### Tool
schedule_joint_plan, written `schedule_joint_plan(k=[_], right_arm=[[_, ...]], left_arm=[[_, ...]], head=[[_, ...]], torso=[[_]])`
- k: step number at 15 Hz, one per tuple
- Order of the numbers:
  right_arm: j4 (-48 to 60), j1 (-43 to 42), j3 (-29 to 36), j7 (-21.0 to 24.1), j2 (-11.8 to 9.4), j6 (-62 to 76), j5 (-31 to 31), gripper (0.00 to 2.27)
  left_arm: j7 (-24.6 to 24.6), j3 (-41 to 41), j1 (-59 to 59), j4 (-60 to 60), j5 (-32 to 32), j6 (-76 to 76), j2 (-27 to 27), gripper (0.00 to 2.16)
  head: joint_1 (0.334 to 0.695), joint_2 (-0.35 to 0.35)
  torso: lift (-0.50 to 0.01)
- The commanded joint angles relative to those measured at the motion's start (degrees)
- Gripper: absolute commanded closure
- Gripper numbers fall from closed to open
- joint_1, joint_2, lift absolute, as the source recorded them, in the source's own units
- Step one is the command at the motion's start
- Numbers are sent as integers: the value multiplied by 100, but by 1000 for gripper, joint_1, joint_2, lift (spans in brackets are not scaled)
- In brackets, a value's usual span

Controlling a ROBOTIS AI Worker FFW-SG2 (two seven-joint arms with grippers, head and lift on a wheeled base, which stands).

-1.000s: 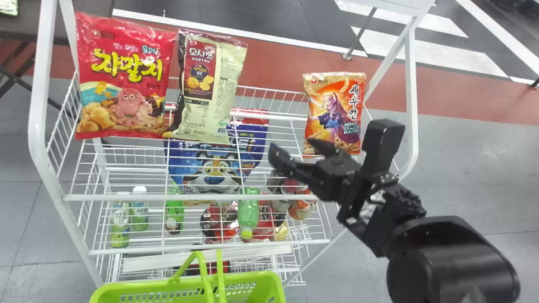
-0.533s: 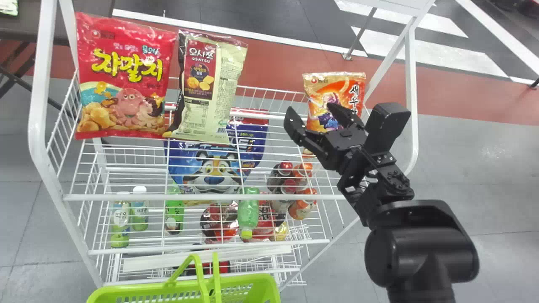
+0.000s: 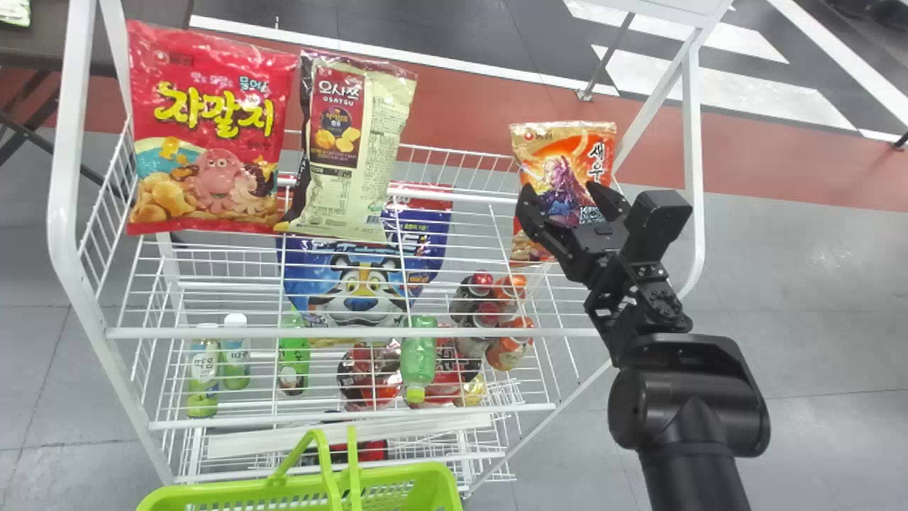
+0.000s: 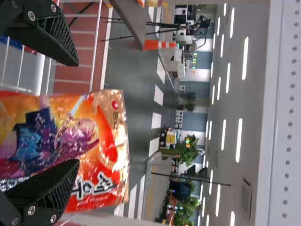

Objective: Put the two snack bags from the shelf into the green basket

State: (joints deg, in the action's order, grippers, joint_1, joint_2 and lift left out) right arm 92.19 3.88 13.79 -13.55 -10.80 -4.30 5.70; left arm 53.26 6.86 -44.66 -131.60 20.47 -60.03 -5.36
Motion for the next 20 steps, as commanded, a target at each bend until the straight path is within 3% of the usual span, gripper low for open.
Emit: schedule_joint_plan(k=[1, 10, 15, 17, 18, 20], right_arm=[[-350, -107, 106, 28, -80, 135, 54, 80], [-1212, -722, 194, -33, -221, 30, -16, 70], [-1581, -1083, 159, -455, -247, -357, -43, 167], [-1616, -1171, 115, -517, -256, -568, -78, 380], [-1634, -1188, 80, -552, -256, -638, -130, 610], [-1625, -1162, 27, -517, -203, -656, -95, 1740]], left_arm=[[0, -9, 19, 3, 1, -23, -1, 2125], [0, -27, 116, 82, 19, -40, -1, 2125], [26, -88, 125, 196, 63, 30, -1, 2125], [52, -115, 116, 231, 98, 65, -1, 2125], [61, -132, 116, 231, 107, 65, -1, 2125], [79, -167, 116, 240, 124, 65, -1, 2125]], head=[[695, -350], [695, -350], [695, -350], [695, -350], [695, -350], [695, -350]], torso=[[-7], [-7], [-7], [-7], [-7], [-7]])
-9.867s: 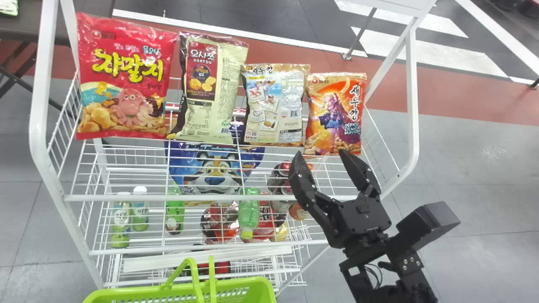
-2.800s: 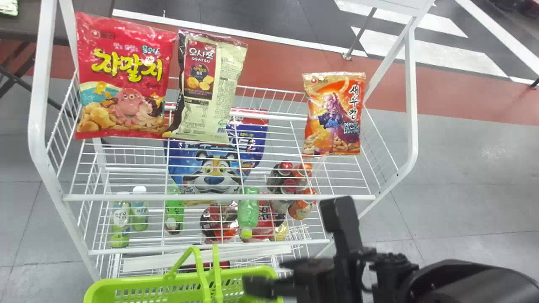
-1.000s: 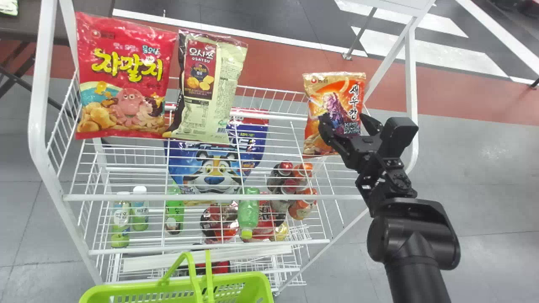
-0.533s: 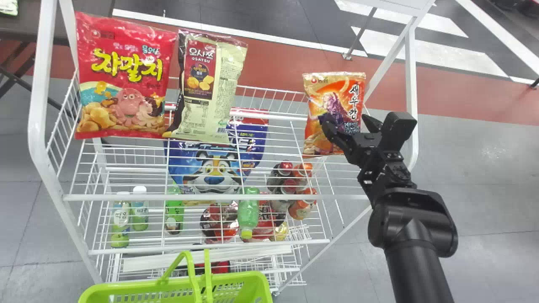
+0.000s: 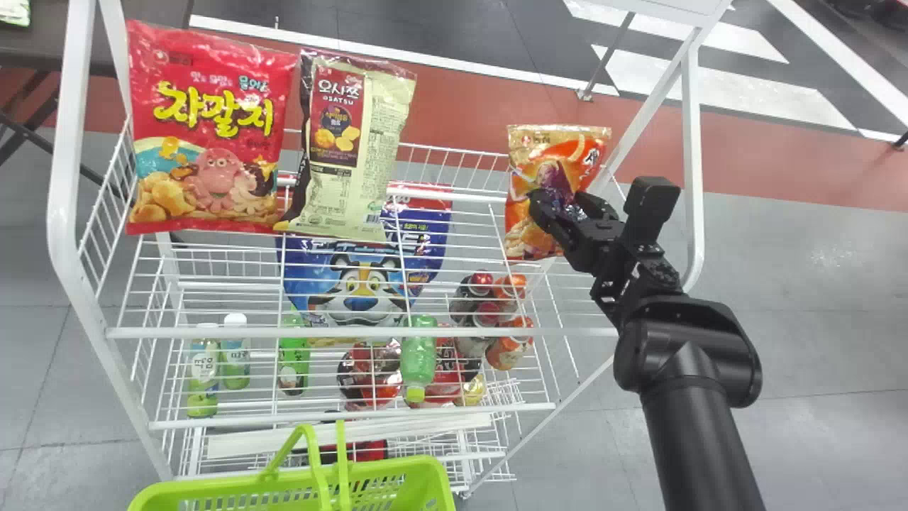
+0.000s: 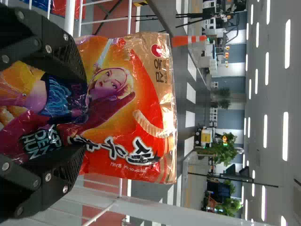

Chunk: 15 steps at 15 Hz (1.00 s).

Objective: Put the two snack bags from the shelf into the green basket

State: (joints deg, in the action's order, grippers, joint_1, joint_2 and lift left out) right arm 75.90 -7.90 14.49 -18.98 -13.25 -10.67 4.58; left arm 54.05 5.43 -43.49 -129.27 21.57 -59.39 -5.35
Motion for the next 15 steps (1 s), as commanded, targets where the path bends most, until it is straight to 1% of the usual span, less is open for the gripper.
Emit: schedule_joint_plan(k=[1, 2, 5, 7, 11, 15], right_arm=[[21, 52, -51, 70, 51, -1, 17, 2138], [48, 87, -60, 106, 51, 34, 17, 2246], [180, 201, 19, 176, 51, 87, 61, 2246], [452, 377, 72, 202, 59, 87, 193, 2246], [1331, 790, 212, 158, 51, -177, 676, 2246], [2781, 1388, 406, 79, 77, -1003, 1309, 2246]], left_arm=[[0, -25, -2, 7, 22, 1, -1, 2125], [0, -25, -2, -2, 22, 1, -1, 2125], [-8, -25, -2, -2, 22, 1, 8, 2125], [-8, -25, -2, -10, 22, 1, 8, 2125], [-43, 2, -2, -28, 22, -17, 8, 2125], [-52, 28, -2, -46, 22, -34, 8, 2125]], head=[[695, -350], [695, -350], [695, -350], [695, -350], [695, -350], [695, -350]], torso=[[-7], [-7], [-7], [-7], [-7], [-7]])
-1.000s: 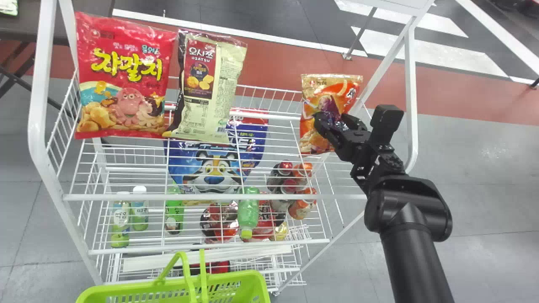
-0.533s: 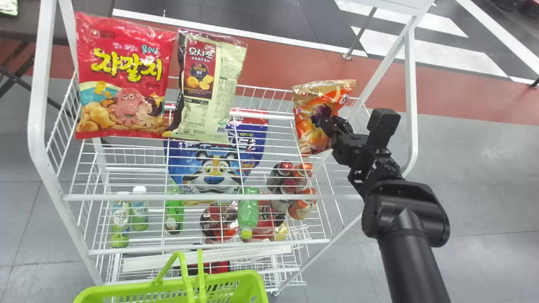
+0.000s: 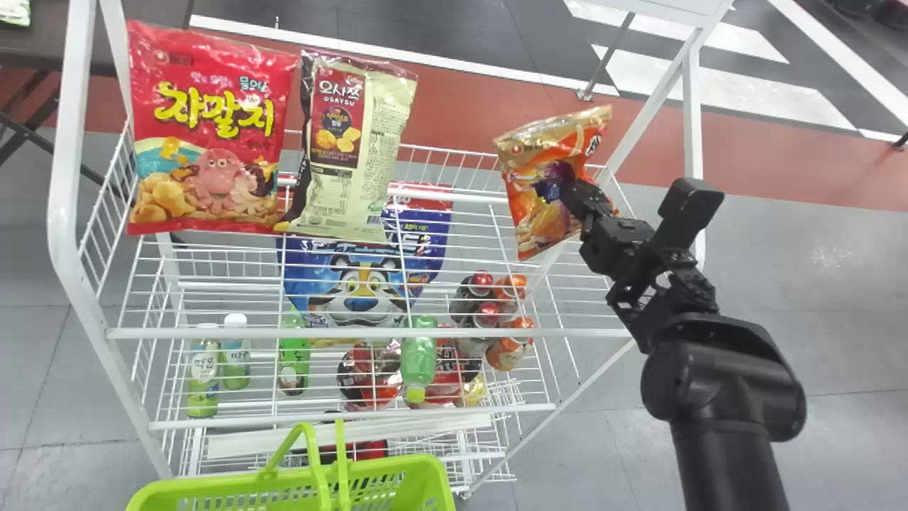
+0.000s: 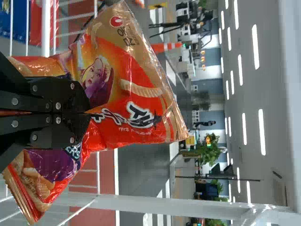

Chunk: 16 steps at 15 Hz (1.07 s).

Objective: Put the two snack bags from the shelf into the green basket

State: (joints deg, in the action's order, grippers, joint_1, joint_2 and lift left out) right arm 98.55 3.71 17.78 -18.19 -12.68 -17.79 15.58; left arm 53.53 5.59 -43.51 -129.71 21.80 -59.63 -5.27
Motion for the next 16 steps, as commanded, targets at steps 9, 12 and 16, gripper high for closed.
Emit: schedule_joint_plan(k=[9, 12, 16], right_arm=[[3777, 1484, 1201, 176, 433, -5512, 1308, 2246], [4322, 1695, 1597, 272, 609, -7229, 1774, 2246], [4436, 2003, 1491, 167, 644, -7229, 2055, 2246]], left_arm=[[-27, 39, -9, -89, -9, -27, 0, 2125], [-27, 39, -9, -107, -9, -27, 0, 2125], [-45, 83, -9, -160, -35, -27, 0, 2125]], head=[[695, -350], [695, -350], [695, -350]], torso=[[-7], [-7], [-7]])
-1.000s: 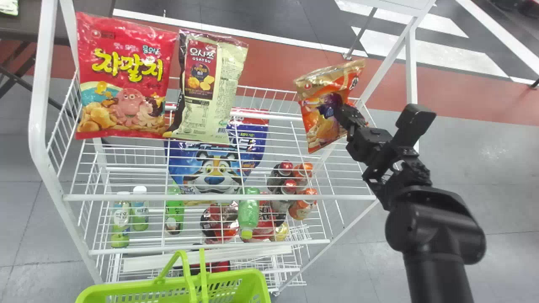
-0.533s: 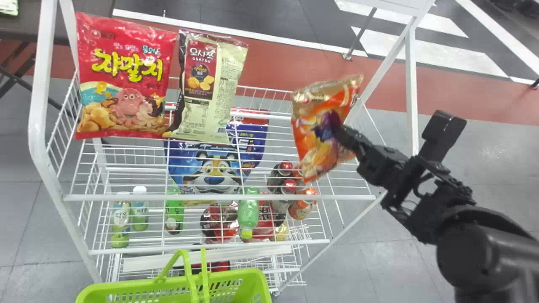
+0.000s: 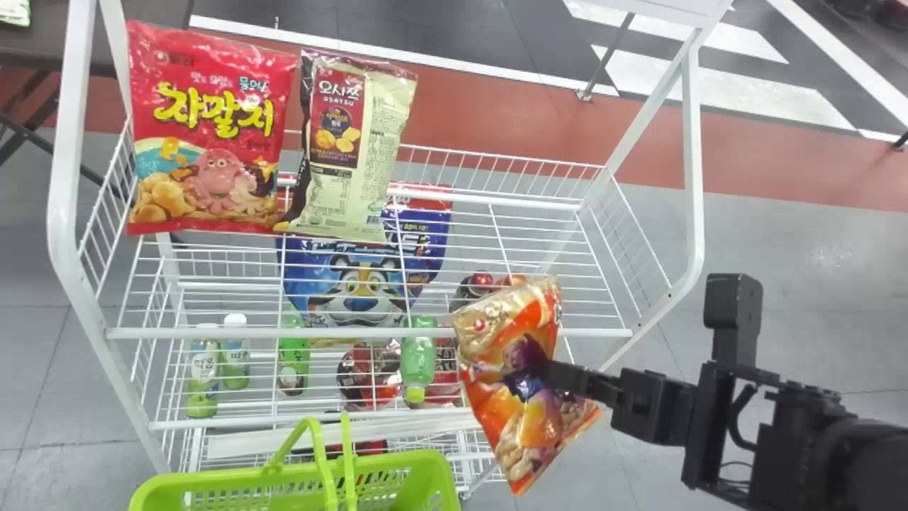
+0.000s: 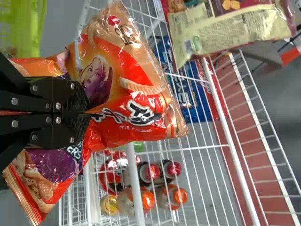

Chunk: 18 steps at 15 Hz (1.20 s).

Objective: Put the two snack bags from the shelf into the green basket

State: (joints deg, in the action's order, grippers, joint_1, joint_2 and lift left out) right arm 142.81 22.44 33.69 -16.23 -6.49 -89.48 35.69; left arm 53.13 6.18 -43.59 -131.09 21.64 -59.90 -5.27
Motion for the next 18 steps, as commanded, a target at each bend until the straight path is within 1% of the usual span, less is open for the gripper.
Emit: schedule_joint_plan(k=[1, 4, 7, 9, 12, 15, 18], right_arm=[[-7, 340, -276, -73, 60, -60, 34, 2246], [-218, 666, -820, -117, 60, -60, -80, 2246], [-306, 797, -1286, -126, 51, -60, -141, 2246], [-385, 824, -1752, -109, 25, -60, -177, 2246], [-552, 815, -2490, -12, 25, -60, -555, 2246], [-1036, 745, -3255, 85, 7, -60, -1003, 2246], [-1554, 578, -3774, 287, -10, -60, -1284, 2246]], left_arm=[[-5, 32, 0, -22, -28, 0, 0, 2125], [-14, 50, 0, -31, -28, -18, 0, 2125], [-31, 102, 0, -48, -63, -18, 0, 2125], [-31, 120, 0, -57, -72, -18, -9, 2125], [-14, 146, -18, -66, -72, -18, -9, 2125], [13, 146, -26, -75, -72, 0, -9, 2125], [22, 164, -26, -75, -72, 0, -9, 2125]], head=[[695, -350], [695, -350], [695, -350], [695, -350], [695, -350], [695, -350], [695, -350]], torso=[[-7], [-7], [-7], [-7], [-7], [-7], [-7]])
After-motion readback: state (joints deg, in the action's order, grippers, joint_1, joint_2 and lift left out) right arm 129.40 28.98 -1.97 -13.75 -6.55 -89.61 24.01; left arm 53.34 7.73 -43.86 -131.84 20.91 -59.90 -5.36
